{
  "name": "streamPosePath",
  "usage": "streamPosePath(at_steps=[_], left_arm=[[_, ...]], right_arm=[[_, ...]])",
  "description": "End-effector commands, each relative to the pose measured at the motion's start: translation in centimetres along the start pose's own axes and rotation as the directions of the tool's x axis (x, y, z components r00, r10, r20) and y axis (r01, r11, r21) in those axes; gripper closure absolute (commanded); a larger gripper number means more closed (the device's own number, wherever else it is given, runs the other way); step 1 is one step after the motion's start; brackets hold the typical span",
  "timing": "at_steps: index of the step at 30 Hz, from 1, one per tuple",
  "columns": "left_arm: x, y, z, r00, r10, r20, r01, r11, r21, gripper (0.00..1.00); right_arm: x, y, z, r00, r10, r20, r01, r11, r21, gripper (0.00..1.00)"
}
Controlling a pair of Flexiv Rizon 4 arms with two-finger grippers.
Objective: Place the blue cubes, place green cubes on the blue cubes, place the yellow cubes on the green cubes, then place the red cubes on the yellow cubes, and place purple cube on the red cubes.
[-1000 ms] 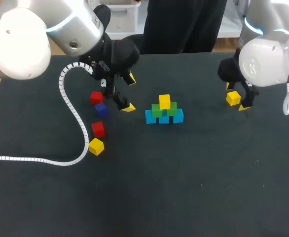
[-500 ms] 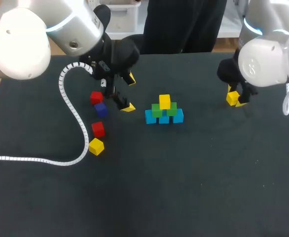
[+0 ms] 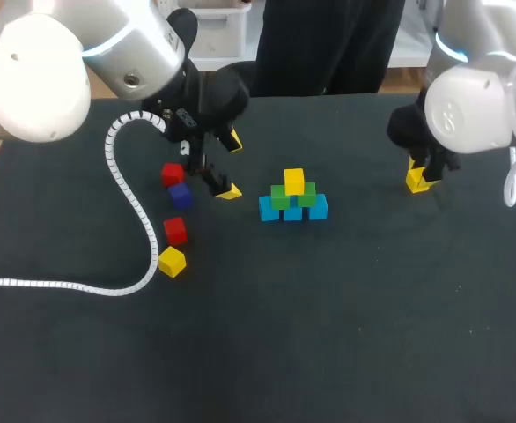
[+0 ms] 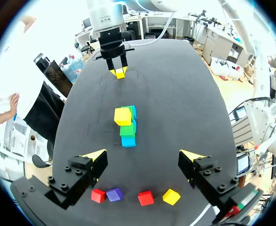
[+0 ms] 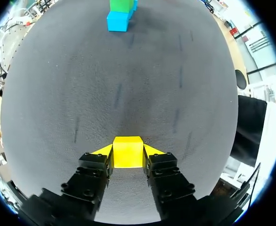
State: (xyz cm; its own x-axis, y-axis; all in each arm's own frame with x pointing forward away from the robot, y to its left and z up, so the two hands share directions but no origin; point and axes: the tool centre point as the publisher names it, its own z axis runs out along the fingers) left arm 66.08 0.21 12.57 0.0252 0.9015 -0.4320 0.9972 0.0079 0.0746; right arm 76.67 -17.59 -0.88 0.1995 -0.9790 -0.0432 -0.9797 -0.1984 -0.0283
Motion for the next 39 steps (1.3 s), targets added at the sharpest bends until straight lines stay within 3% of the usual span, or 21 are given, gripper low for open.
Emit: streamPosePath(at_steps=[1,11,22,39], left_arm=[[0.1,0.0,0.0,1.0,0.002,0.003,-0.002,1.0,0.001,0.0],[0.1,0.0,0.0,1.0,0.002,0.003,-0.002,1.0,0.001,0.0],[0.1,0.0,0.0,1.0,0.002,0.003,-0.002,1.0,0.001,0.0],[0.1,0.0,0.0,1.0,0.002,0.003,-0.002,1.0,0.001,0.0]], right_arm=[[-0.6,-0.1,-0.6,1.0,0.03,-0.009,-0.03,0.999,-0.022,1.0],[-1.6,0.2,-2.9,0.995,0.099,-0.004,-0.099,0.995,-0.019,1.0],[-2.6,0.6,-5.6,0.977,0.215,-0.01,-0.215,0.976,0.037,1.0],[-5.7,1.0,-7.6,0.981,0.193,0.014,-0.193,0.98,0.038,1.0]])
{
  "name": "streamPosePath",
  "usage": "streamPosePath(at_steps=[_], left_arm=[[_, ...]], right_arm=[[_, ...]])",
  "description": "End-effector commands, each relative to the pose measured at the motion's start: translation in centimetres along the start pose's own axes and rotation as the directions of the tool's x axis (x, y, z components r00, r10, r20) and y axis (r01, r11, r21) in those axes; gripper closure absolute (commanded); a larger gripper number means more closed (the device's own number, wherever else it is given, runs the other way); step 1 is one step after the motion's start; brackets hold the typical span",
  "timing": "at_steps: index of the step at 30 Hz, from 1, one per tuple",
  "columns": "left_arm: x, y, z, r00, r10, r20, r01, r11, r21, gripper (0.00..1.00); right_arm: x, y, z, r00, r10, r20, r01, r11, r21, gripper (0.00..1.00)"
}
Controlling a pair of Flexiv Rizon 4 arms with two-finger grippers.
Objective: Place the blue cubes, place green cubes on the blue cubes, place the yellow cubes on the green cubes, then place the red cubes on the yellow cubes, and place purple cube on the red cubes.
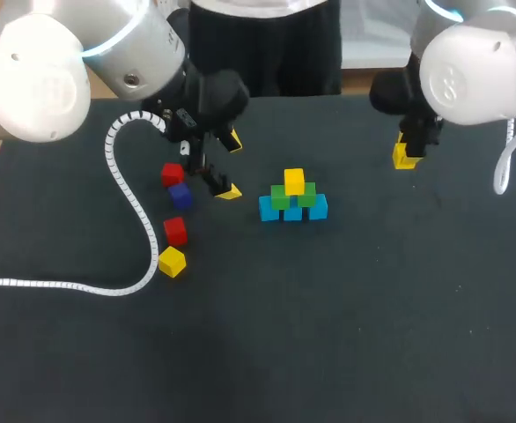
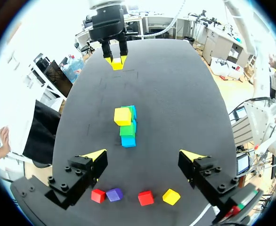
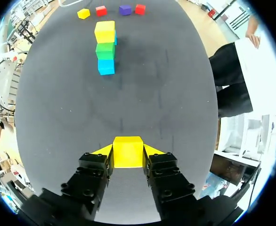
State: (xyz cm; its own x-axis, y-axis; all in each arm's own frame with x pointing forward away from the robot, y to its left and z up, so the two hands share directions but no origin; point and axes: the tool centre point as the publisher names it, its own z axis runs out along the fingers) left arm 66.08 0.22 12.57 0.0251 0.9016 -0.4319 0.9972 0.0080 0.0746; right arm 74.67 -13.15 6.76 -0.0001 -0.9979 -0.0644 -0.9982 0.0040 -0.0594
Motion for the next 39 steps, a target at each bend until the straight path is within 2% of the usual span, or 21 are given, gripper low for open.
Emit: streamPosePath(at_steps=[1,28,39], left_arm=[[0.1,0.0,0.0,1.0,0.002,0.003,-0.002,1.0,0.001,0.0],[0.1,0.0,0.0,1.0,0.002,0.003,-0.002,1.0,0.001,0.0],[0.1,0.0,0.0,1.0,0.002,0.003,-0.002,1.0,0.001,0.0]], right_arm=[[-0.9,0.3,-0.2,1.0,-0.01,-0.003,0.01,1.0,-0.004,1.0],[-6.3,2.1,-2.0,0.999,-0.043,0.005,0.044,0.999,-0.027,1.0],[-6.3,2.1,-2.0,0.999,-0.043,0.005,0.044,0.999,-0.027,1.0]])
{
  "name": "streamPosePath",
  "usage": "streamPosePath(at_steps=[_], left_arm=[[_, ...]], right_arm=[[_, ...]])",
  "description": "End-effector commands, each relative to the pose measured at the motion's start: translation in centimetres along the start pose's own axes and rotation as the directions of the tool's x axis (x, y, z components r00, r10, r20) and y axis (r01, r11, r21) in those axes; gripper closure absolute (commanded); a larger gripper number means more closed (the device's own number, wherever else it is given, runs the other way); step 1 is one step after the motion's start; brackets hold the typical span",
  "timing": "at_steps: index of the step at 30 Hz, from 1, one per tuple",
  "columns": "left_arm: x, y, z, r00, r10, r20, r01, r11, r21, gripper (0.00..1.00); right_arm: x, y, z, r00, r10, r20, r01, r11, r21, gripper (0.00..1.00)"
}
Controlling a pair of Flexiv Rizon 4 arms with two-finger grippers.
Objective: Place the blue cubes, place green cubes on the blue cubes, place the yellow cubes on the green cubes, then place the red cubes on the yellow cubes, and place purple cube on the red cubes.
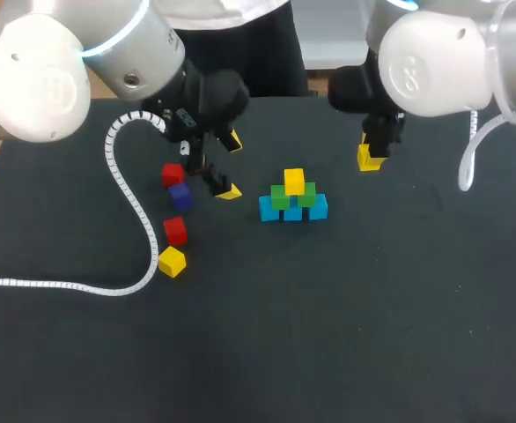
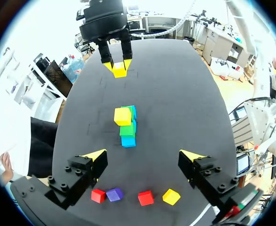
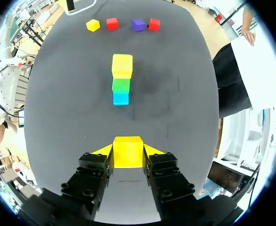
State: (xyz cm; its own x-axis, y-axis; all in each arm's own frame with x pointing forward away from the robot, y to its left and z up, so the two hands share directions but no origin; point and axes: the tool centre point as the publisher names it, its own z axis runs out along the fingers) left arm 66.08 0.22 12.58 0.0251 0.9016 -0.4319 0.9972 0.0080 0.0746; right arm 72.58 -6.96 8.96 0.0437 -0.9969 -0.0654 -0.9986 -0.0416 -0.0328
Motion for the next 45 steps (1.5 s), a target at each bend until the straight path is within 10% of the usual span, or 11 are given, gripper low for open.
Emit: streamPosePath(at_steps=[1,45], left_arm=[[0.1,0.0,0.0,1.0,0.002,0.003,-0.002,1.0,0.001,0.0],[0.1,0.0,0.0,1.0,0.002,0.003,-0.002,1.0,0.001,0.0]], right_arm=[[0.0,0.1,0.0,1.0,0.0,0.001,0.0,1.0,0.002,1.0],[-5.7,3.6,0.7,1.0,0.001,0.027,0.0,1.0,-0.014,1.0]])
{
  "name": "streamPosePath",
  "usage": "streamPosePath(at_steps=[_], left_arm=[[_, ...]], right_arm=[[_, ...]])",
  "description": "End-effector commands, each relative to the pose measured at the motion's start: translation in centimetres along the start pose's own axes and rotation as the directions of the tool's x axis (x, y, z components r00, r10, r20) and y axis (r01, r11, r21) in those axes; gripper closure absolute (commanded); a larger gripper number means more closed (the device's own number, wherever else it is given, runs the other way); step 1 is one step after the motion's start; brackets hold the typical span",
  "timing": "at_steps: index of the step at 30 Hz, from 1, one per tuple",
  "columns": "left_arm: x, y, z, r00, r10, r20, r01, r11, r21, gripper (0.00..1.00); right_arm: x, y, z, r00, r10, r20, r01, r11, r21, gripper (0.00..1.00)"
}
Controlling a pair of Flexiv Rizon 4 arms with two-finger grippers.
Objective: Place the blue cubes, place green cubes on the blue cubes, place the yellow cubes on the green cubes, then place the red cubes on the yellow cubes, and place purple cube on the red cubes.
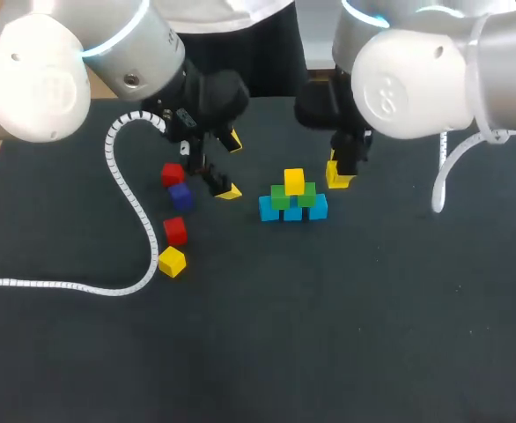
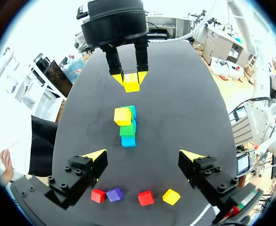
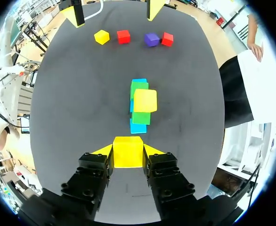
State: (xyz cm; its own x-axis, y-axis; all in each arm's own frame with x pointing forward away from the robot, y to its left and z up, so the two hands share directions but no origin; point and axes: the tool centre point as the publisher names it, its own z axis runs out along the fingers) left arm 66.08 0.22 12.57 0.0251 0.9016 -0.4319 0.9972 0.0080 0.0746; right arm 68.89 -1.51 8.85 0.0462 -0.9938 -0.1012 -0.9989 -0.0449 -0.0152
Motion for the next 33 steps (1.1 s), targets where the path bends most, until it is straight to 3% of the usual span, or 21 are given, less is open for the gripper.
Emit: streamPosePath(at_steps=[1,33], left_arm=[[0.1,0.0,0.0,1.0,0.002,0.003,-0.002,1.0,0.001,0.0],[0.1,0.0,0.0,1.0,0.002,0.003,-0.002,1.0,0.001,0.0]], right_arm=[[-0.2,0.2,0.4,1.0,0.004,-0.006,-0.004,1.0,0.0,1.0],[-2.5,0.1,1.7,0.998,0.022,-0.053,-0.022,1.0,-0.001,1.0]])
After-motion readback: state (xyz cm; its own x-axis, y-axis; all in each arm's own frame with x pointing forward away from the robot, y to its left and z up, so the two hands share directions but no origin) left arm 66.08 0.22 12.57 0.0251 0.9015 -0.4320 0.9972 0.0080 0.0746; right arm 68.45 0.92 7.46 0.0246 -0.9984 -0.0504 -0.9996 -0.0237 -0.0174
